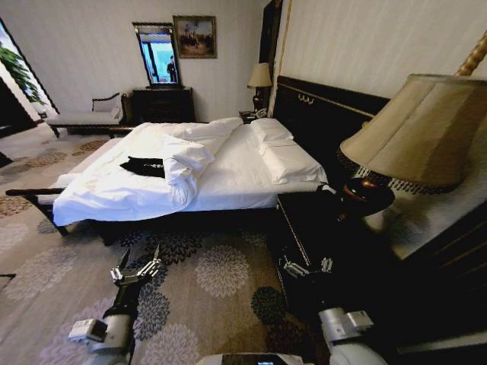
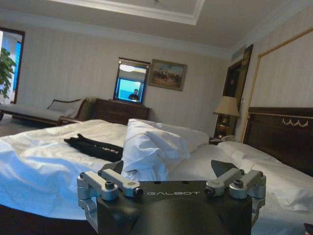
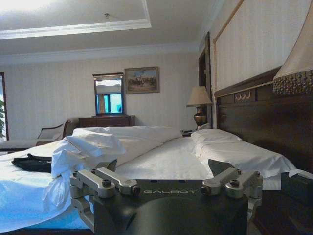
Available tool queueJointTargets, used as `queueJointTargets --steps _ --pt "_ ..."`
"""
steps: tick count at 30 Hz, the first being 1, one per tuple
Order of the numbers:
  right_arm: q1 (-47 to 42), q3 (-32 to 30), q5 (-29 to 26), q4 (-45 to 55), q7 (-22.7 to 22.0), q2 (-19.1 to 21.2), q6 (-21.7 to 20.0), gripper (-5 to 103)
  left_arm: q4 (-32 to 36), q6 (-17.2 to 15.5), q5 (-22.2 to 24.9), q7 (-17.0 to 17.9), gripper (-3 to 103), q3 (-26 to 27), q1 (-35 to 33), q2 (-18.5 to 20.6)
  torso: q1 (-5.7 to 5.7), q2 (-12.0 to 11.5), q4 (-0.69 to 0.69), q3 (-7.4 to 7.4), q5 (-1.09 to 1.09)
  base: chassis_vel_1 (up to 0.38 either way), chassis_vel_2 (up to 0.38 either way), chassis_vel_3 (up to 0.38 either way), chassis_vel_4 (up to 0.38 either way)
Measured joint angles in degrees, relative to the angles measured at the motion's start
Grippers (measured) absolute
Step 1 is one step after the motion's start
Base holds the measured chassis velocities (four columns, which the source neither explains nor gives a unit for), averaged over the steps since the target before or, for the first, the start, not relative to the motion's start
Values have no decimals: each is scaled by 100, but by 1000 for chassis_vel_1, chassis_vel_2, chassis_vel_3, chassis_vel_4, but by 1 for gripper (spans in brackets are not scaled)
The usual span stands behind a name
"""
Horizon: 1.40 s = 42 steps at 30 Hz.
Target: Fold the clothes on the bed.
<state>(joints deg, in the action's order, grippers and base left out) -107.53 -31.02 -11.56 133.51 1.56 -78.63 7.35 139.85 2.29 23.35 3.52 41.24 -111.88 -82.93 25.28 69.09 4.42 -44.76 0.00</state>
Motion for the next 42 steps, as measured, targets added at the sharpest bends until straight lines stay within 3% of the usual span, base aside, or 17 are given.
queueJointTargets --steps 28,42 --pt "66 102 160 -208 93 -143 132 100 -129 -58 -402 86 100 -28 107 -78 0 0 0 0 0 -22 23 23 -22" --pt "294 -77 195 -358 -190 -103 116 100 -293 -110 -519 -17 100 -74 102 -65 1 0 0 -1 0 -91 83 89 -93"
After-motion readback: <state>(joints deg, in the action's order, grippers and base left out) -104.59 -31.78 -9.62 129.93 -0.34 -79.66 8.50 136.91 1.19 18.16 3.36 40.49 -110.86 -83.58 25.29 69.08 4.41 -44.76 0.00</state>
